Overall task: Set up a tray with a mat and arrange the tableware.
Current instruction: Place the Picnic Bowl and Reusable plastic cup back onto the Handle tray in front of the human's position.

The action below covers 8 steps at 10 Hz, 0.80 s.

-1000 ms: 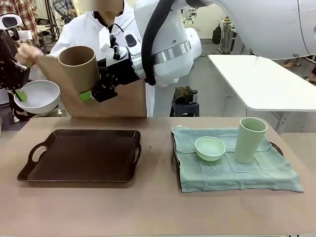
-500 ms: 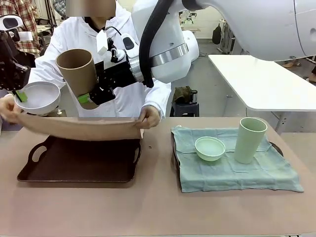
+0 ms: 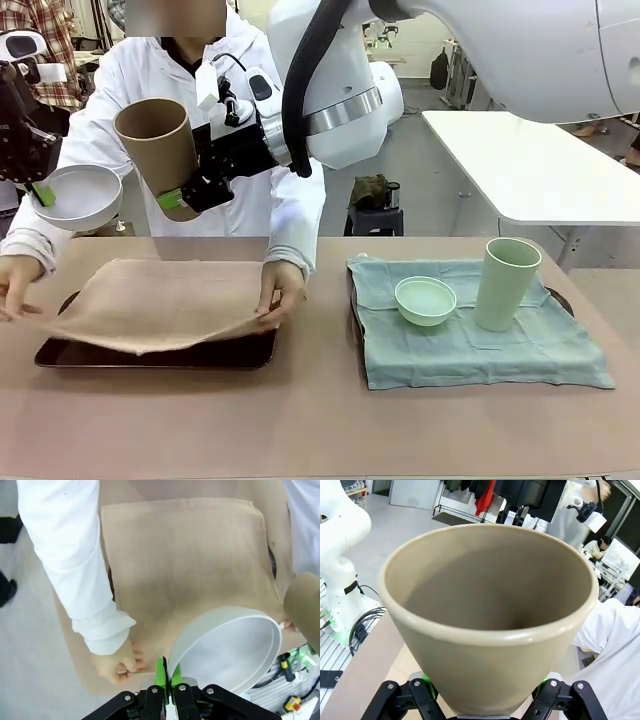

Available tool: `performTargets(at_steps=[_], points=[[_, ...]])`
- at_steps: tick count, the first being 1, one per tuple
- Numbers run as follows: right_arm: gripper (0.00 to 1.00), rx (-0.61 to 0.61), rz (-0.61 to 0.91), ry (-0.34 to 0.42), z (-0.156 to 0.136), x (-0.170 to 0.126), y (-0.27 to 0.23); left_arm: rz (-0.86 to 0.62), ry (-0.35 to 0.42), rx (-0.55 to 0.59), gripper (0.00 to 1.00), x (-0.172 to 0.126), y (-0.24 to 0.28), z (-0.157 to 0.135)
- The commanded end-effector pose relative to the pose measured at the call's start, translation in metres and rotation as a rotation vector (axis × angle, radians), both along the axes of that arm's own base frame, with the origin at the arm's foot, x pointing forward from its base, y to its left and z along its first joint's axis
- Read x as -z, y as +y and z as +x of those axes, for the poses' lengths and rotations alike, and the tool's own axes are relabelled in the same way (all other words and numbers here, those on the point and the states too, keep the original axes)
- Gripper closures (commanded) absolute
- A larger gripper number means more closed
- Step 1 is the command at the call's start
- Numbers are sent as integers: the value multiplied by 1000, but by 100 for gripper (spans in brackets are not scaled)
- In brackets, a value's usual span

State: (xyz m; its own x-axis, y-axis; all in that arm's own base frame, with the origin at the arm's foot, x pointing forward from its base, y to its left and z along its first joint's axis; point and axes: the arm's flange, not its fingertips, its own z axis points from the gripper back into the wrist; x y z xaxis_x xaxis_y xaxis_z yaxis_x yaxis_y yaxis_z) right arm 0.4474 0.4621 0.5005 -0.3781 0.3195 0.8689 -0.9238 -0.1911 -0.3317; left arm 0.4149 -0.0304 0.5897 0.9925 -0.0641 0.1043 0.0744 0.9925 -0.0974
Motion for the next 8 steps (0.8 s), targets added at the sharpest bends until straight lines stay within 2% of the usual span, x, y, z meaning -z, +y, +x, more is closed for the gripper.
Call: performTargets(at_steps=[1,8], points=[[100,-1,0,-2,-1,-1,0,7,-1,3,100,0,0,0],[100,-1,0,-2,-1,-1,0,7,-1,3,100,0,0,0]])
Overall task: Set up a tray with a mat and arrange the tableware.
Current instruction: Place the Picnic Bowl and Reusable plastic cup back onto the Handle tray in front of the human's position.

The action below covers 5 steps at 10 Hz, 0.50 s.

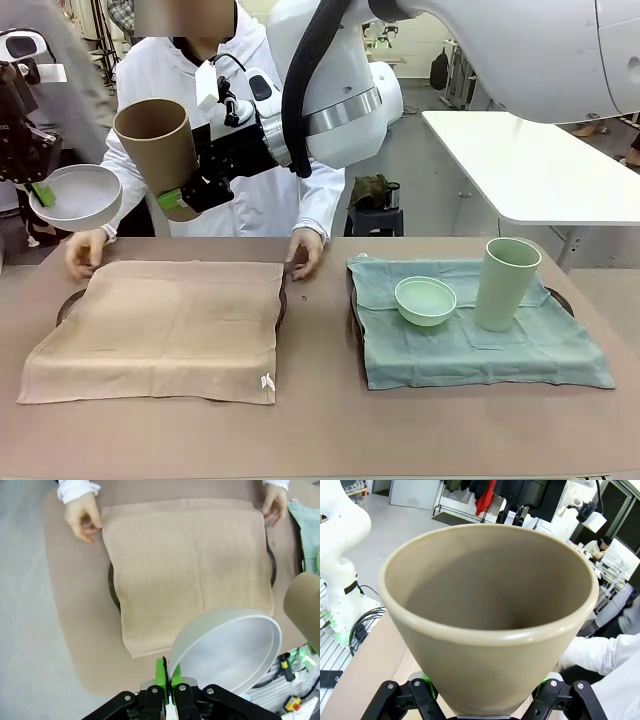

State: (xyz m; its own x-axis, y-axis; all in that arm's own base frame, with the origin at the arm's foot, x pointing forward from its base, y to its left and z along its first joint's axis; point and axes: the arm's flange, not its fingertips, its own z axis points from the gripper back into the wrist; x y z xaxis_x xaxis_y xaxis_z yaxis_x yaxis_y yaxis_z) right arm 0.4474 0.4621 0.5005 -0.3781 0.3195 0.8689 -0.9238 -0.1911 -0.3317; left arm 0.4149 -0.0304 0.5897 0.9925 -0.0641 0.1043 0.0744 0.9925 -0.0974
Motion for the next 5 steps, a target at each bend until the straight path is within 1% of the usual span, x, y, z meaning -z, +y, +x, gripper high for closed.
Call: performTargets(at_steps=[1,5], points=[[100,-1,0,-2,-1,-1,0,7,-1,3,100,0,0,0],[100,-1,0,-2,-1,-1,0,7,-1,3,100,0,0,0]])
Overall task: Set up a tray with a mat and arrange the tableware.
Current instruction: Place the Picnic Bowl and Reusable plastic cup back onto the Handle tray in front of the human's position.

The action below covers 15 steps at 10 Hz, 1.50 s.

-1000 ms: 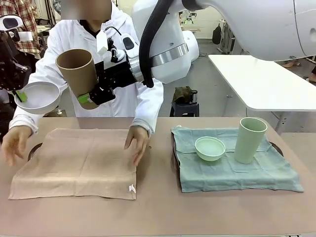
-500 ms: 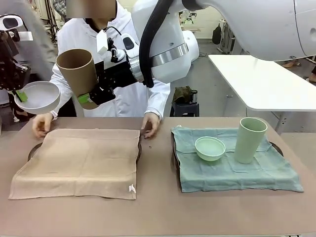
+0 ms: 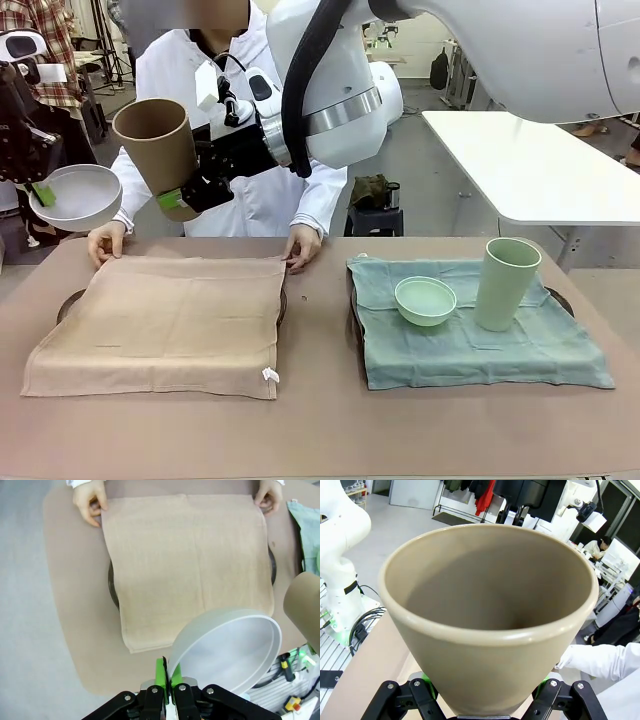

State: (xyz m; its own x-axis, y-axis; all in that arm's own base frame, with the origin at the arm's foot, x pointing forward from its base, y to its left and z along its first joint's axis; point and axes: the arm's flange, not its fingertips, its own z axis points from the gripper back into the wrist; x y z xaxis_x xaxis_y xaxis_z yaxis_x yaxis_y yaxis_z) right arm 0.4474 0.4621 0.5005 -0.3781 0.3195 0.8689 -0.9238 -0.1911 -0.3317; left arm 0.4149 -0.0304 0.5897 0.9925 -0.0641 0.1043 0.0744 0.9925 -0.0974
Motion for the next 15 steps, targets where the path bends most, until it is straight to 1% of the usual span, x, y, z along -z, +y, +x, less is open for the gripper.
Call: performTargets(at_steps=[1,8,9,11,12,14,15], points=[[100,-1,0,-2,-1,-1,0,7,-1,3,100,0,0,0],[100,-1,0,-2,-1,-1,0,7,-1,3,100,0,0,0],[18,0,0,0,0,0,0,0,0,0,96,0,0,0],[18,12,105,95,20,54,-29,-58,53,11,96,45,10,22],[18,22,114,128,25,76,-34,-69,89,8,96,62,16,29],[18,48,132,186,27,113,-44,-93,131,-4,96,94,22,38],[18,83,86,208,27,126,-45,-82,136,-29,96,102,22,42]])
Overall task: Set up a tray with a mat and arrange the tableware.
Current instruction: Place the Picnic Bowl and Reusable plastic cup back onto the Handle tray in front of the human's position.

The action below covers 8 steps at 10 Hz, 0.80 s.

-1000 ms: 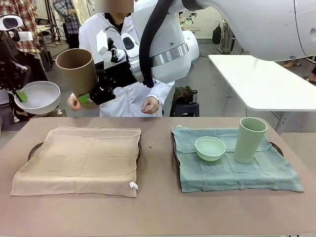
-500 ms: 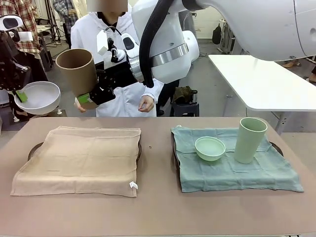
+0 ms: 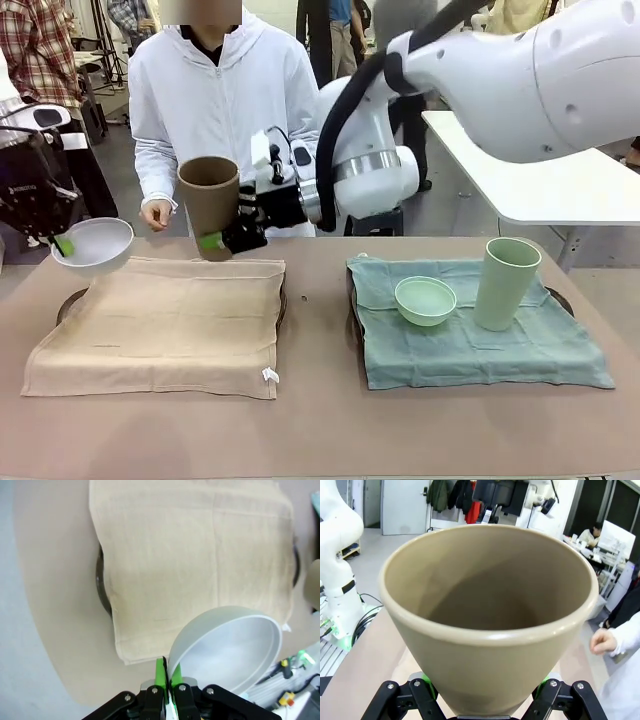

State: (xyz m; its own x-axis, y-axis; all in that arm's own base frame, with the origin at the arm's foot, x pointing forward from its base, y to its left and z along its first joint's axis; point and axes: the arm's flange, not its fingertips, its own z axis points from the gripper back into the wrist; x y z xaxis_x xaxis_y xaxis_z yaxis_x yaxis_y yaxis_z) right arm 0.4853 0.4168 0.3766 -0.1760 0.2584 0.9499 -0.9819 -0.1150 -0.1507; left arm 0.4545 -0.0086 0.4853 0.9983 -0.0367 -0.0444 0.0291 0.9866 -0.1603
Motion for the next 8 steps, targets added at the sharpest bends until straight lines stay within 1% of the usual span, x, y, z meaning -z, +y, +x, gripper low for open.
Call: performTargets(at_steps=[1,3,4,6,8], points=[[18,-9,12,-32,0,-20,5,4,-19,8,96,-13,-3,-6],[18,-9,12,-32,0,-20,5,4,-19,8,96,-13,-3,-6],[18,-2,2,-9,1,-4,2,2,-3,3,96,-1,-1,0],[18,11,2,39,5,22,0,8,-2,-18,96,17,-7,12],[18,2,8,75,3,45,2,53,3,-19,96,39,-15,15]])
